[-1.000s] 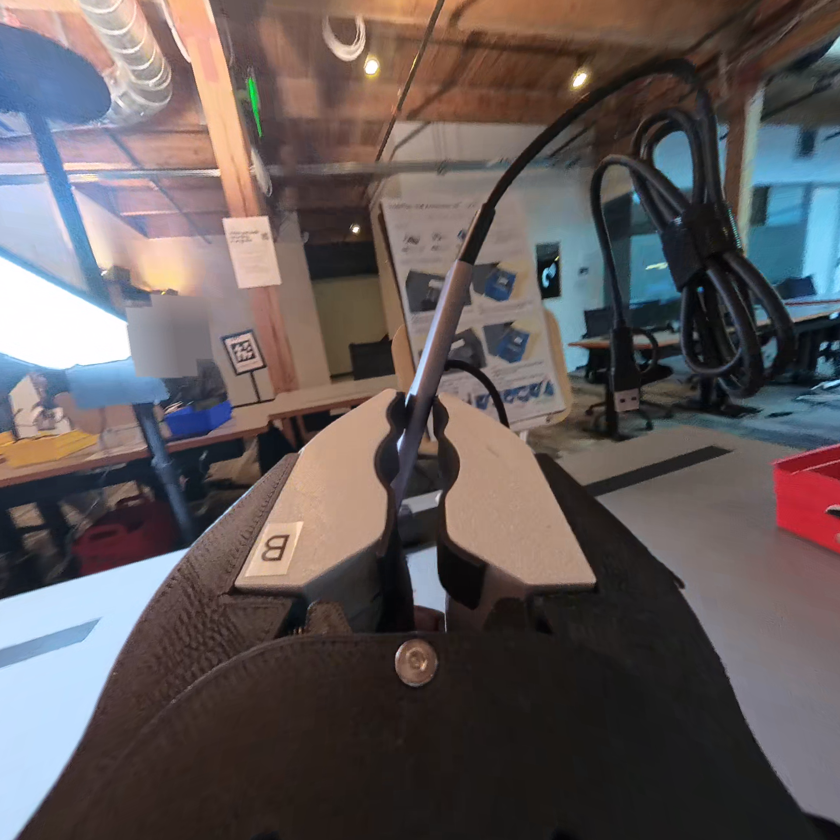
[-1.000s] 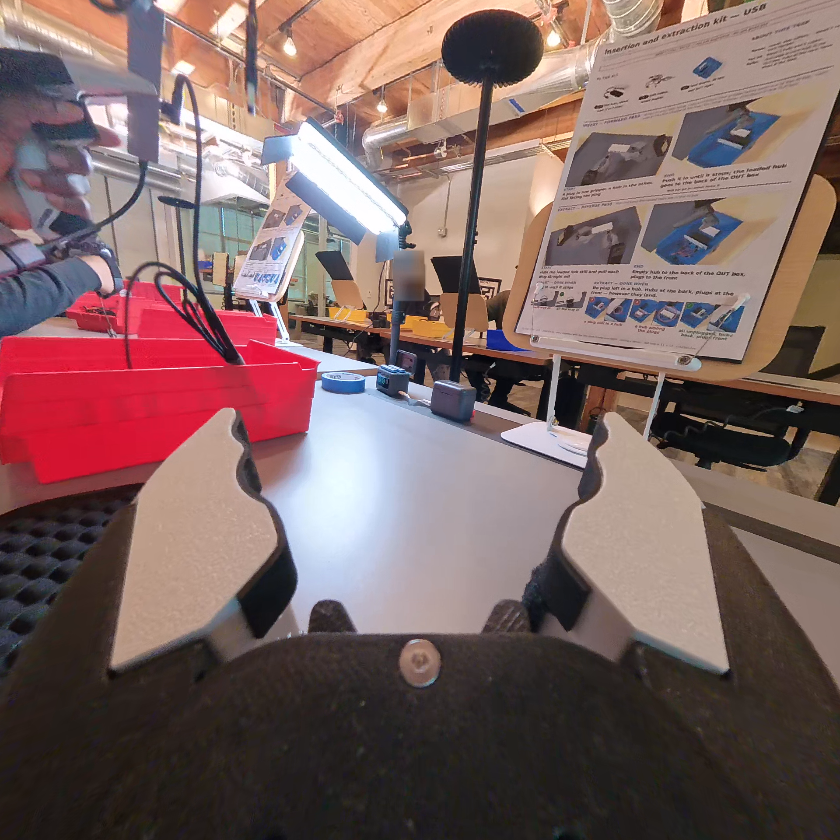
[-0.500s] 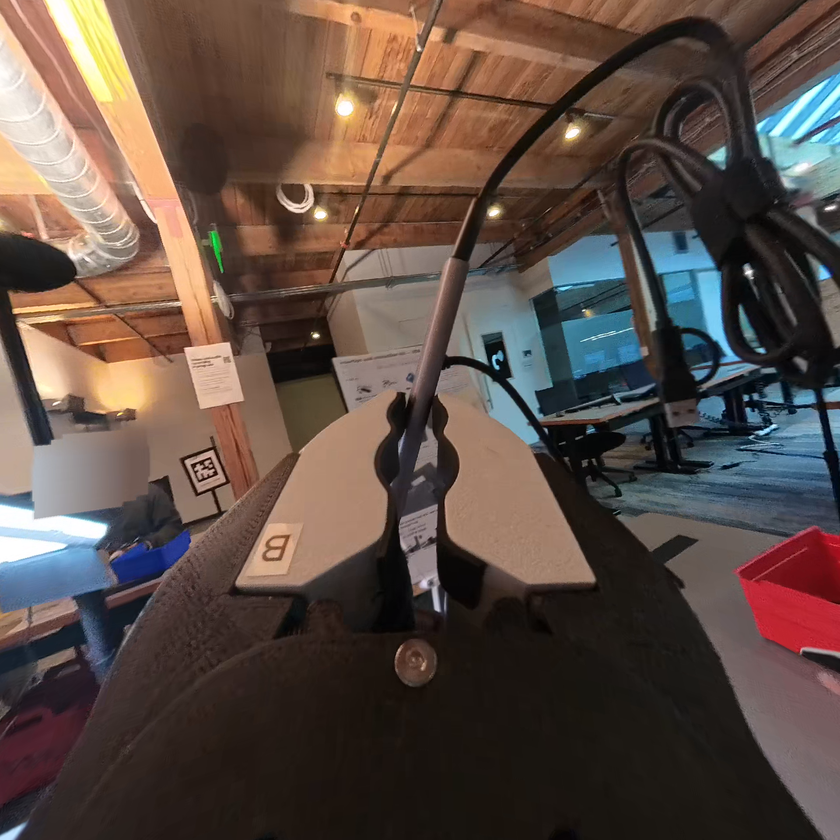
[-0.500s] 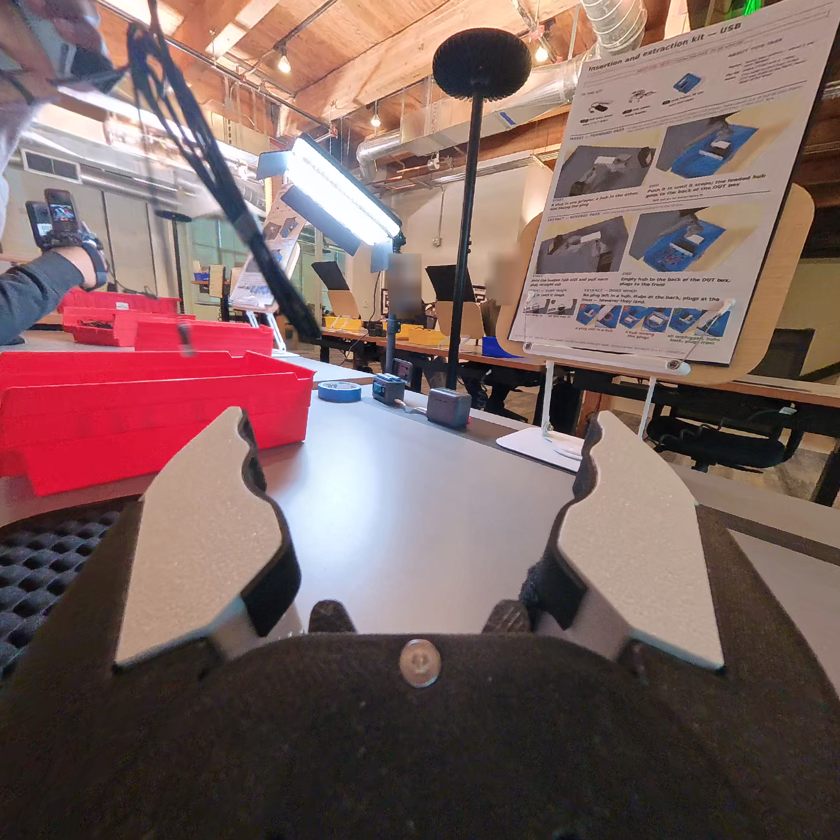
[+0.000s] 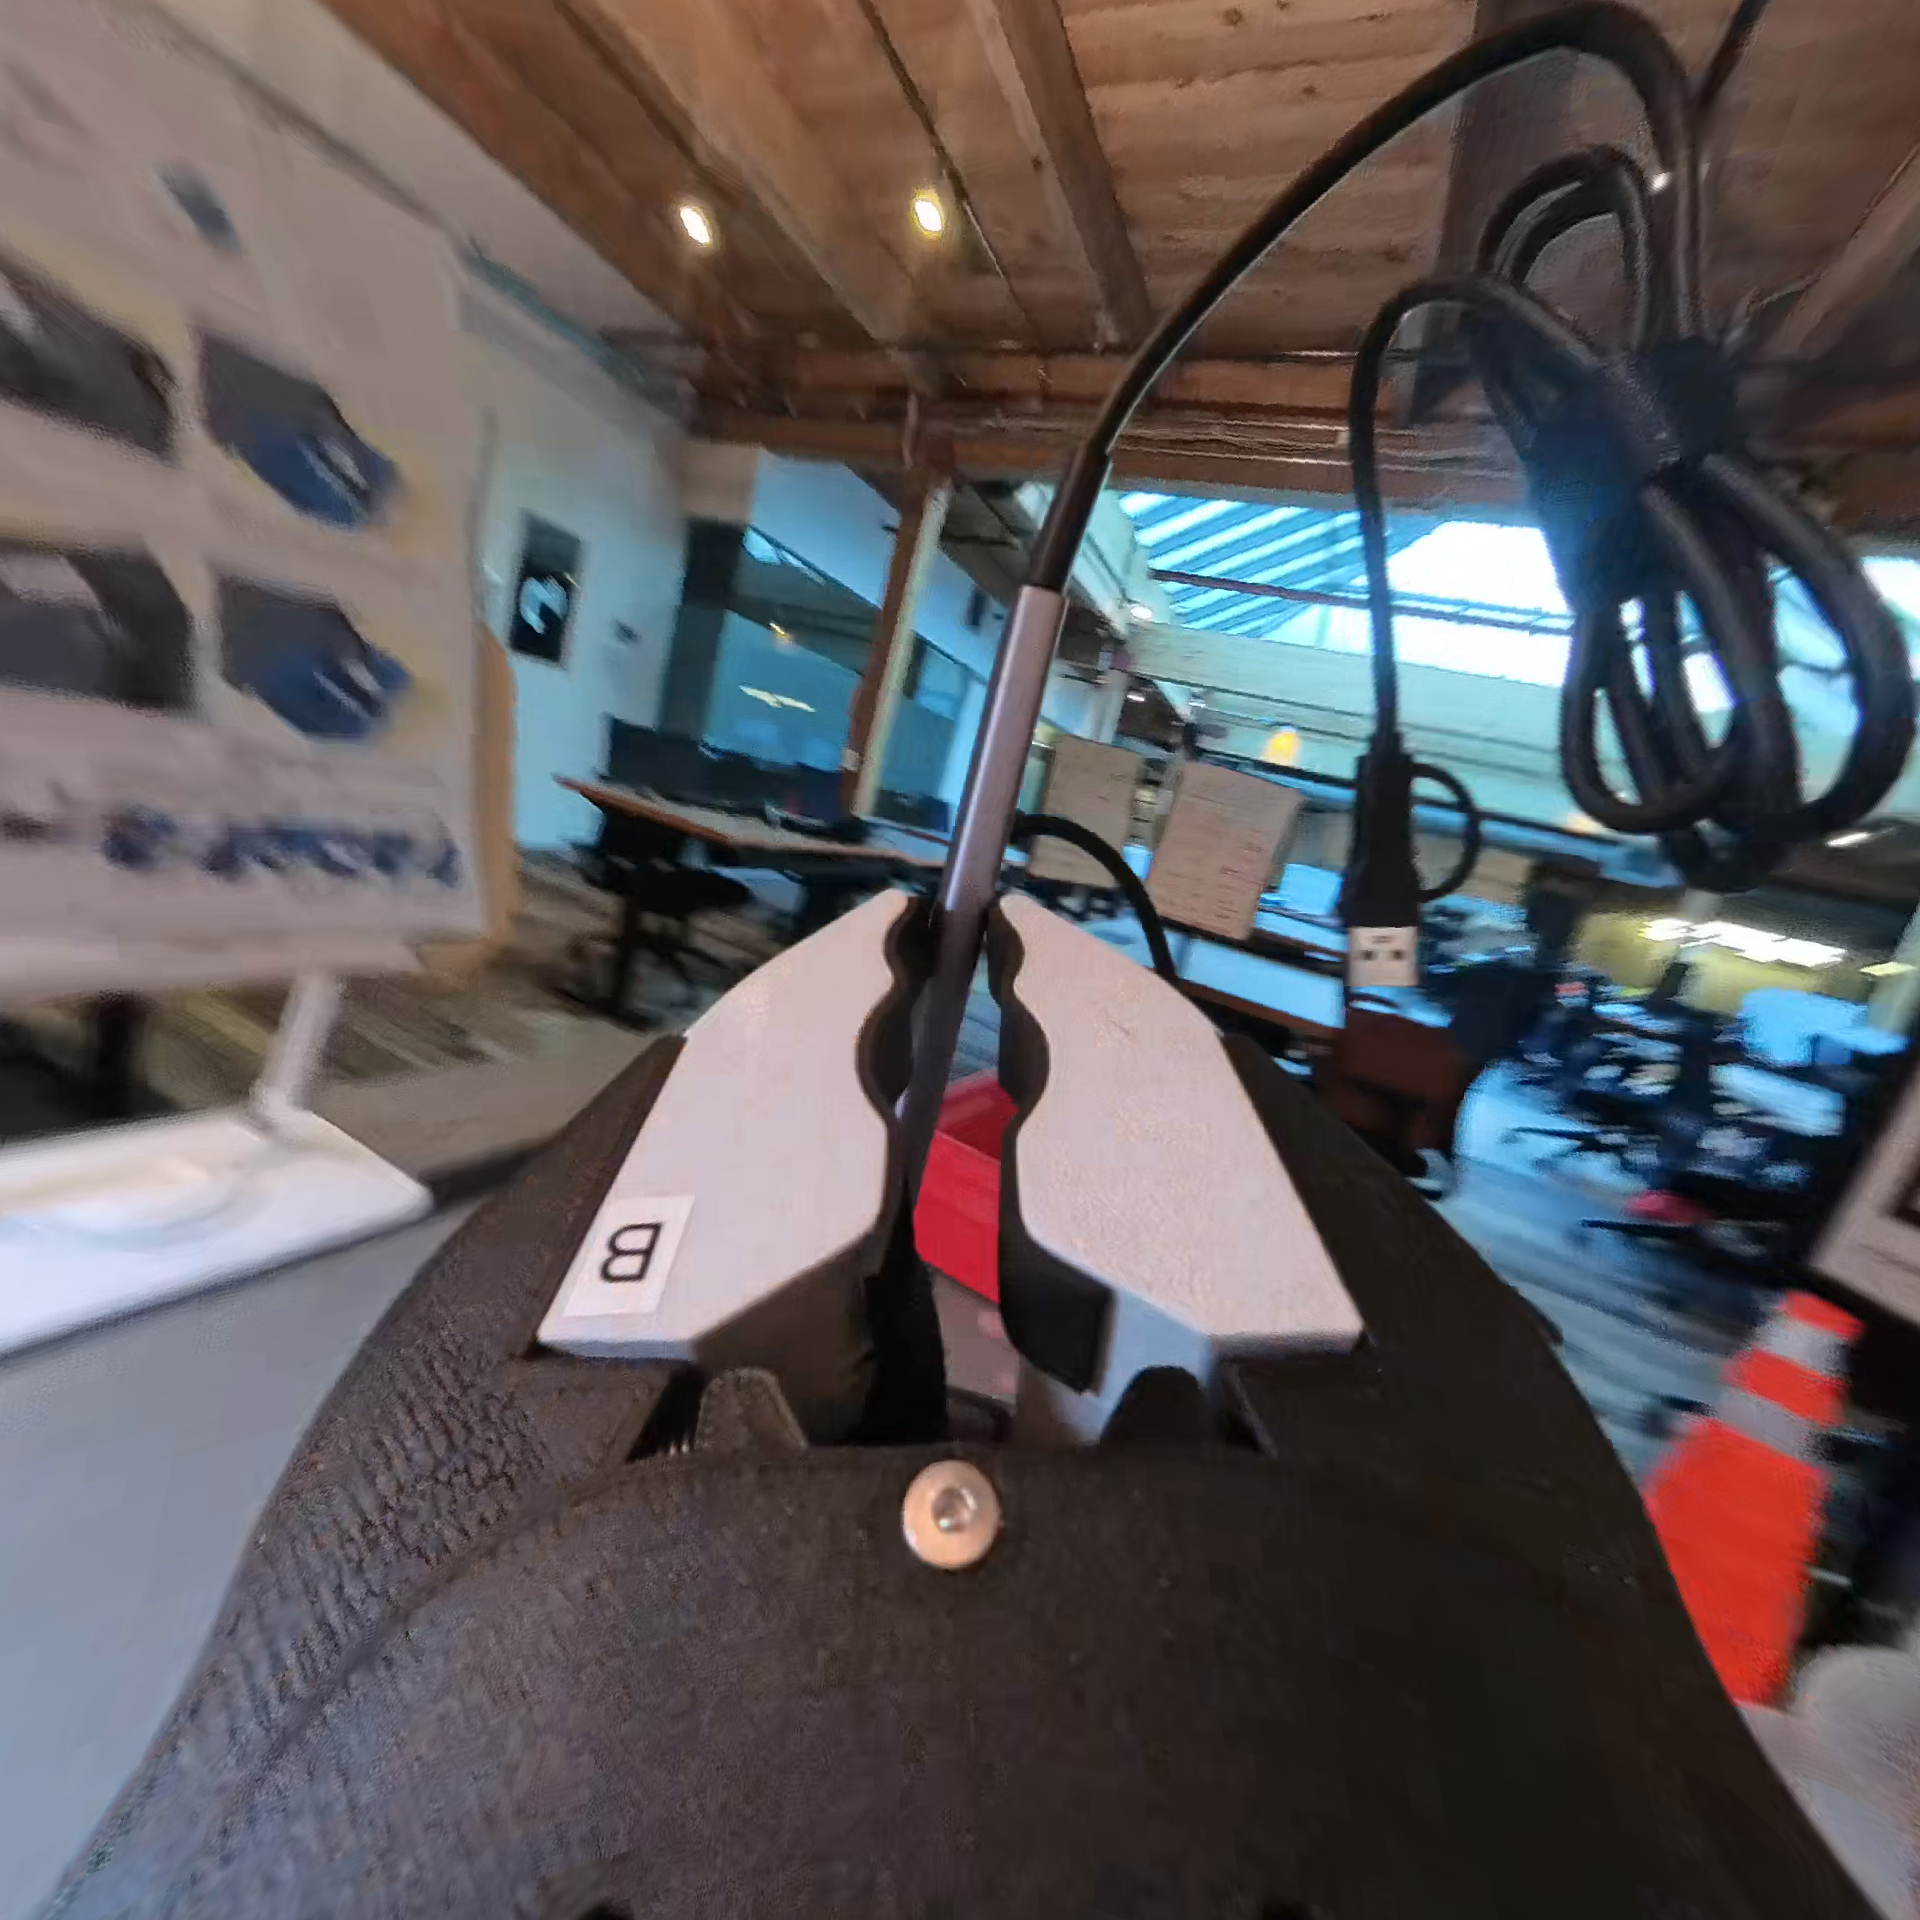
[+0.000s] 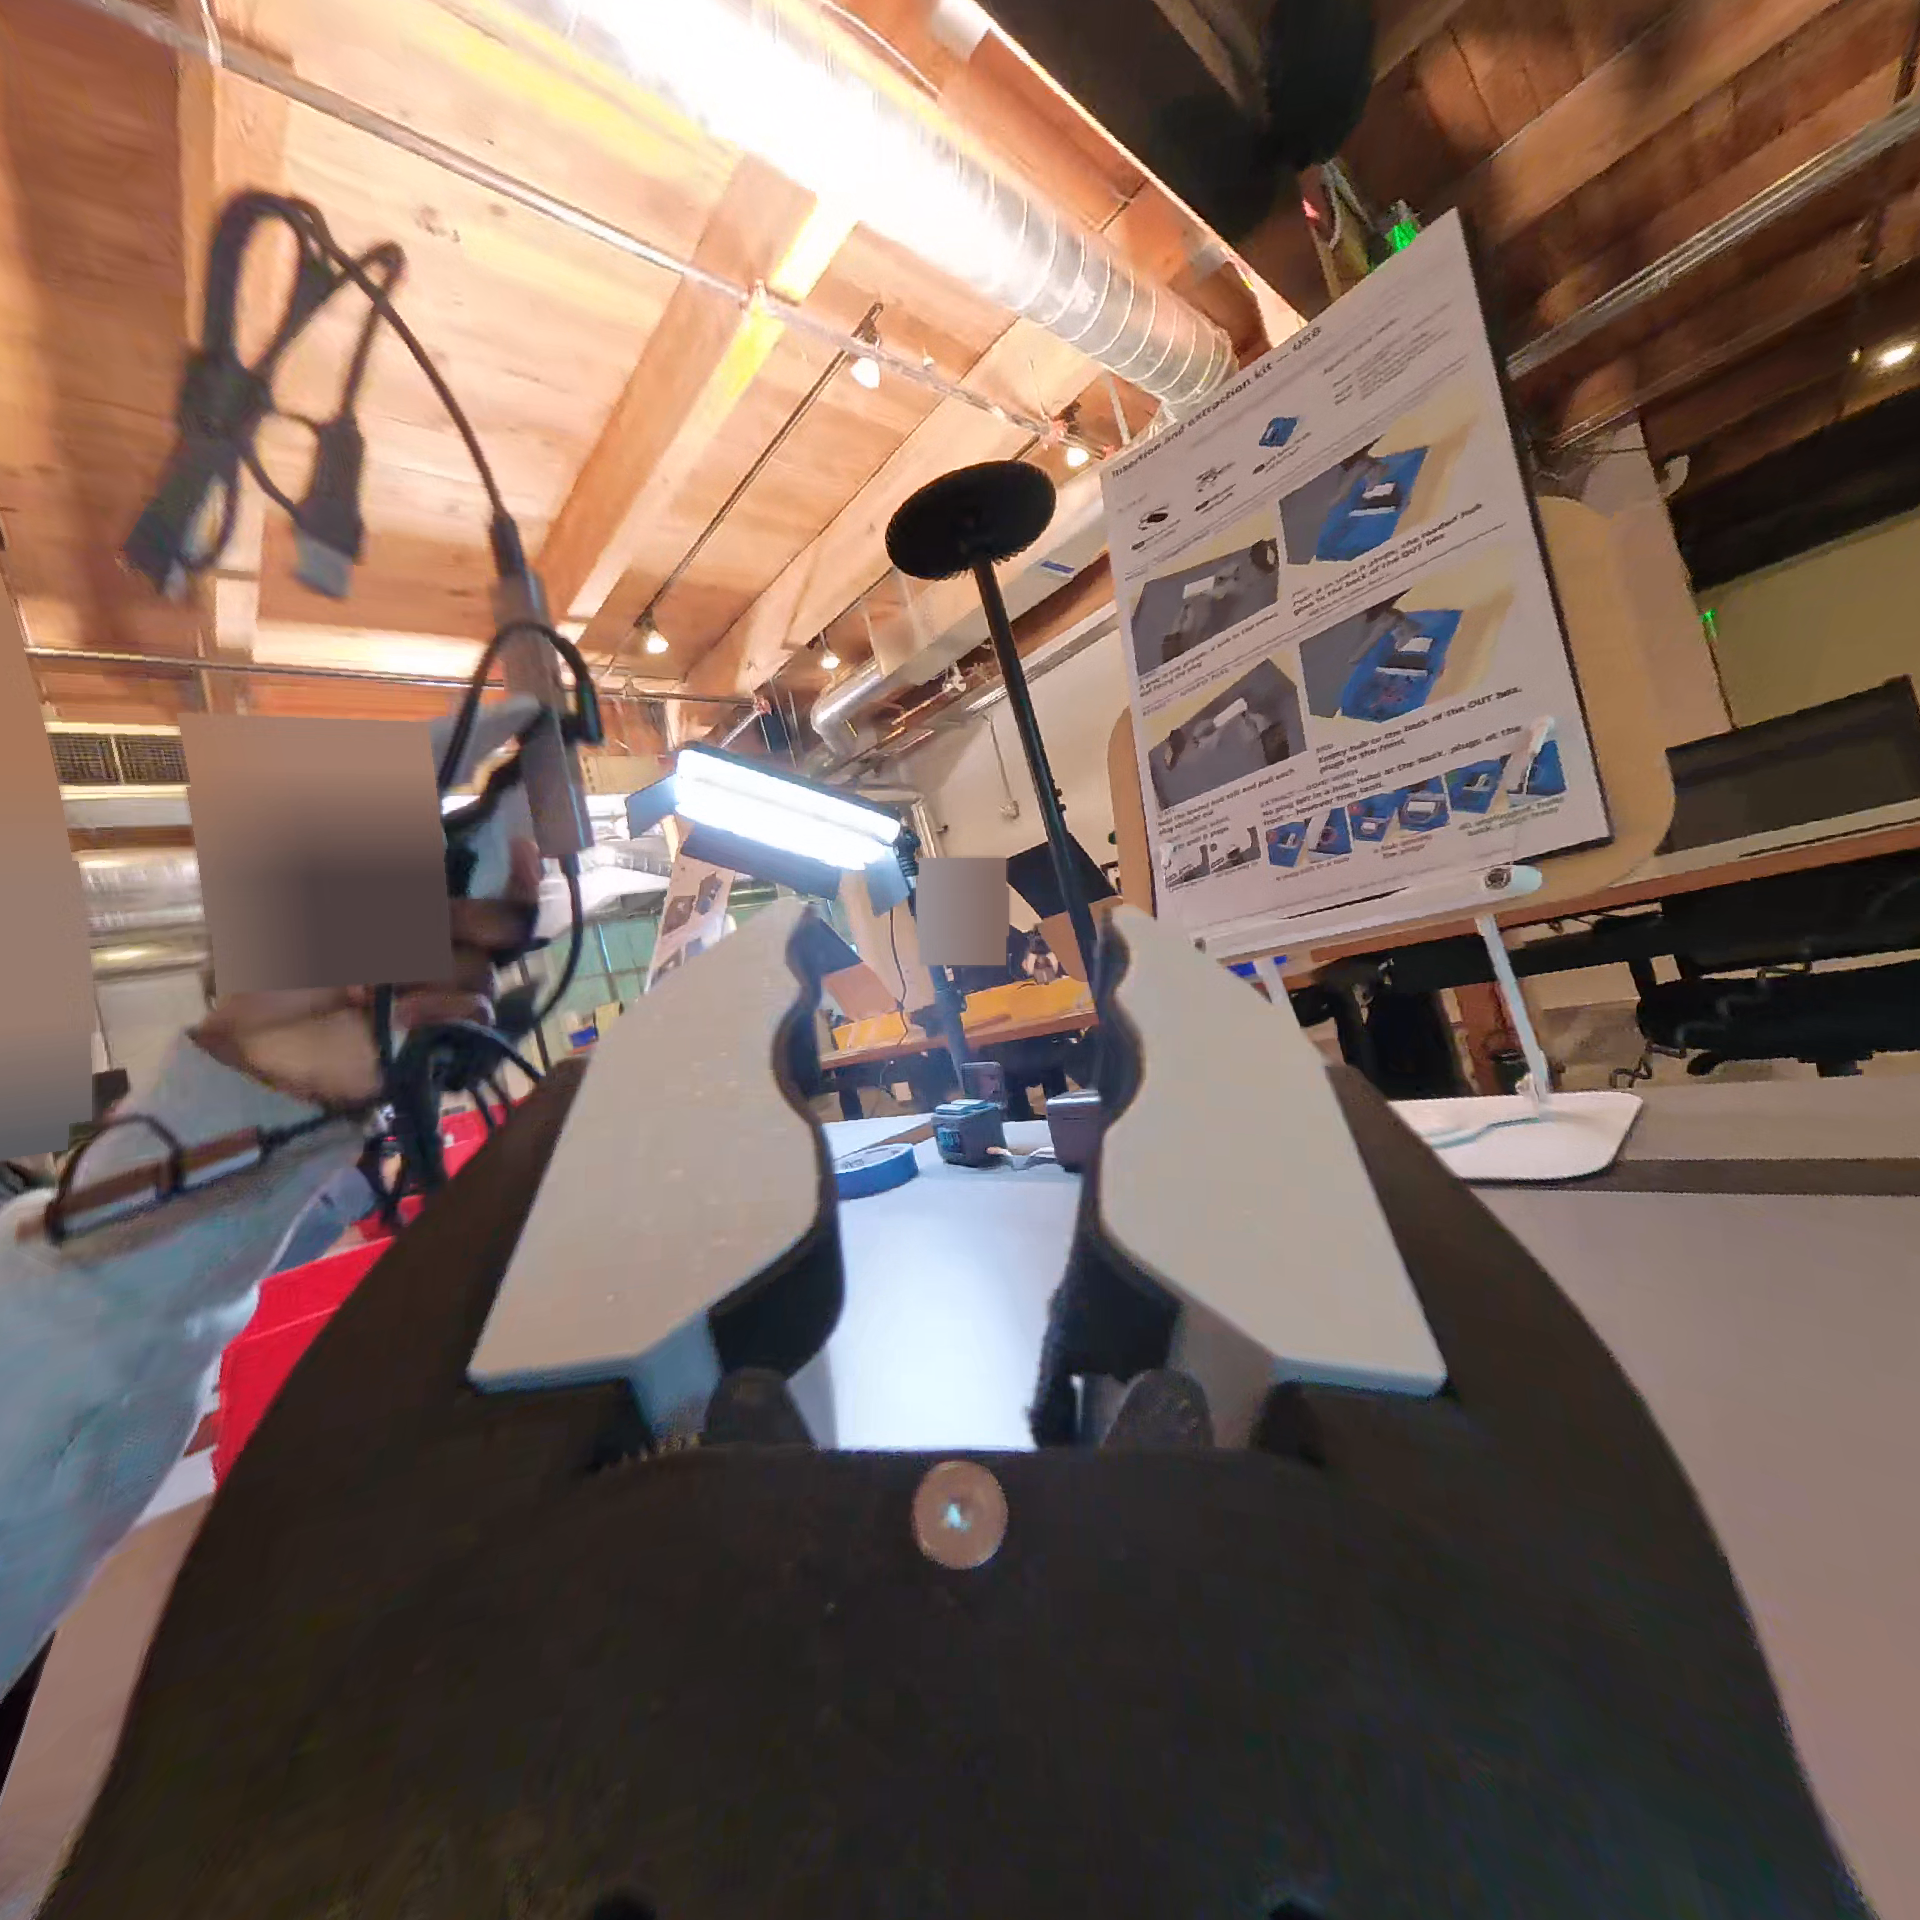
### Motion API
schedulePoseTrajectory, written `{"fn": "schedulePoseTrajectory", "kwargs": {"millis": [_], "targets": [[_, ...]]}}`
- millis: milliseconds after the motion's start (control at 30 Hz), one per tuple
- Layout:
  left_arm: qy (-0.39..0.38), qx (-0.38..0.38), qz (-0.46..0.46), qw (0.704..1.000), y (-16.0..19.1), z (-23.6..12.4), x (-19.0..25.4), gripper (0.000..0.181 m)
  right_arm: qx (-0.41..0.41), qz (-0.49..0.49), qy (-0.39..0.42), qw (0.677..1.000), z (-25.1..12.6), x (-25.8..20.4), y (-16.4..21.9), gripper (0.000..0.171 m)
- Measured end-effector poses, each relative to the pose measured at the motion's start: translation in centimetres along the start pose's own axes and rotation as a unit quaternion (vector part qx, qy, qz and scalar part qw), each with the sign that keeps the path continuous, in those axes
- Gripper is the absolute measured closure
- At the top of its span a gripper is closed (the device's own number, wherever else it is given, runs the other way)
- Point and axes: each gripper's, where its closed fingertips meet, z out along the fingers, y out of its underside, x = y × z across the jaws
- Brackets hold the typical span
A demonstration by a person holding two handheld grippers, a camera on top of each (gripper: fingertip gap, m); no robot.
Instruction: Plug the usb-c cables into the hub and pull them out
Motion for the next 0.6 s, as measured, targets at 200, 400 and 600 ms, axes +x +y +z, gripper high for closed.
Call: {"fn": "schedulePoseTrajectory", "kwargs": {"millis": [200,400,600], "targets": [[0.099,-0.044,-0.183,0.977,9.4,-0.2,1.7,0.171,-0.099,0.010,-0.106,0.989,0.4,-3.6,3.8,0.141],[0.134,-0.101,-0.214,0.962,15.2,-0.5,3.1,0.172,-0.215,0.139,-0.212,0.943,0.1,-7.6,7.5,0.145],[0.143,-0.132,-0.220,0.956,18.1,-1.2,3.5,0.171,-0.255,0.172,-0.231,0.923,0.0,-8.1,8.6,0.164]]}}
